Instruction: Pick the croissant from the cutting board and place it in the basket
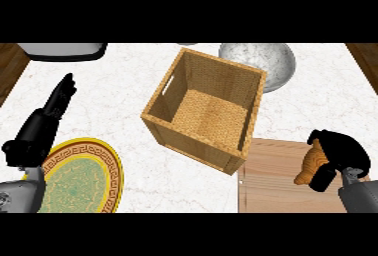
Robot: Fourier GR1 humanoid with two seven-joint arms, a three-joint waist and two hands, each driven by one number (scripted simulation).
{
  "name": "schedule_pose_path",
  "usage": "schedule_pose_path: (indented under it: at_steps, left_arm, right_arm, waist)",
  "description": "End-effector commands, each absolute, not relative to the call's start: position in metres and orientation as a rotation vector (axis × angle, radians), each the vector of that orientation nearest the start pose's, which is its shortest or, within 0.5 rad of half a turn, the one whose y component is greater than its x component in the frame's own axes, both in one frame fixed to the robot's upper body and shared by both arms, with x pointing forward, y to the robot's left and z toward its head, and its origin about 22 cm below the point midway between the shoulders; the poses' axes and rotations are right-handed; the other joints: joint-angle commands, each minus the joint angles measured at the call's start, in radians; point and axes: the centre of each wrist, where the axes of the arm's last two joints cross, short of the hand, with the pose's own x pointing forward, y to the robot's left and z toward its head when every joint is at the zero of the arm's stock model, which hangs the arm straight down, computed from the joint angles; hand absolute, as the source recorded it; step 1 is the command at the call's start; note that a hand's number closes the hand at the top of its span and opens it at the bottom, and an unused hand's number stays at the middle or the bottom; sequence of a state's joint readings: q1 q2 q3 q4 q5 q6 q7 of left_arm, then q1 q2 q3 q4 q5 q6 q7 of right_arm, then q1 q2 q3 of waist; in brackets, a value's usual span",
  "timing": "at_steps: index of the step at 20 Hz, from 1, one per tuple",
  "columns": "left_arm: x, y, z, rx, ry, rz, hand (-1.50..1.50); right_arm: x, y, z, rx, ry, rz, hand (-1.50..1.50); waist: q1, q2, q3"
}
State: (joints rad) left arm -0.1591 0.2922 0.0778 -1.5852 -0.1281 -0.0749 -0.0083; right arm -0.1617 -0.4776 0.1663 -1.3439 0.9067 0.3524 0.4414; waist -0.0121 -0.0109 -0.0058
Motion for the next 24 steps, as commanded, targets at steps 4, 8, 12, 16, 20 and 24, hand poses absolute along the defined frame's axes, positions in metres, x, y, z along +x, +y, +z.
schedule_pose_path:
  at_steps: [4, 8, 12, 16, 20, 24]
  left_arm:
    - [0.276, 0.299, 0.067, 0.307, -1.708, -0.361, 0.00]
    - [0.288, 0.304, 0.080, 0.317, -1.706, -0.358, 0.00]
    - [0.286, 0.292, 0.073, 0.313, -1.706, -0.355, 0.00]
    - [0.276, 0.304, 0.059, 0.305, -1.702, -0.372, 0.00]
    - [0.279, 0.296, 0.078, 0.287, -1.720, -0.376, 0.00]
    - [0.288, 0.292, 0.083, 0.284, -1.727, -0.386, 0.00]
  right_arm:
    - [0.238, -0.339, 0.055, -1.202, -0.764, 0.996, 1.50]
    - [0.246, -0.333, 0.098, -1.267, -1.049, 0.785, 1.50]
    - [0.251, -0.308, 0.141, -1.163, -1.420, 0.512, 1.50]
    - [0.233, -0.281, 0.183, -1.021, -1.643, 0.418, 1.50]
    - [0.222, -0.268, 0.241, -1.037, -1.722, 0.460, 1.50]
    - [0.221, -0.239, 0.291, -0.949, -1.771, 0.488, 1.50]
  waist:
    - [-0.012, 0.005, 0.005]
    - [-0.022, 0.003, 0.005]
    - [-0.019, -0.002, 0.006]
    - [-0.007, 0.001, 0.004]
    - [0.017, 0.005, 0.004]
    - [0.025, 0.008, 0.003]
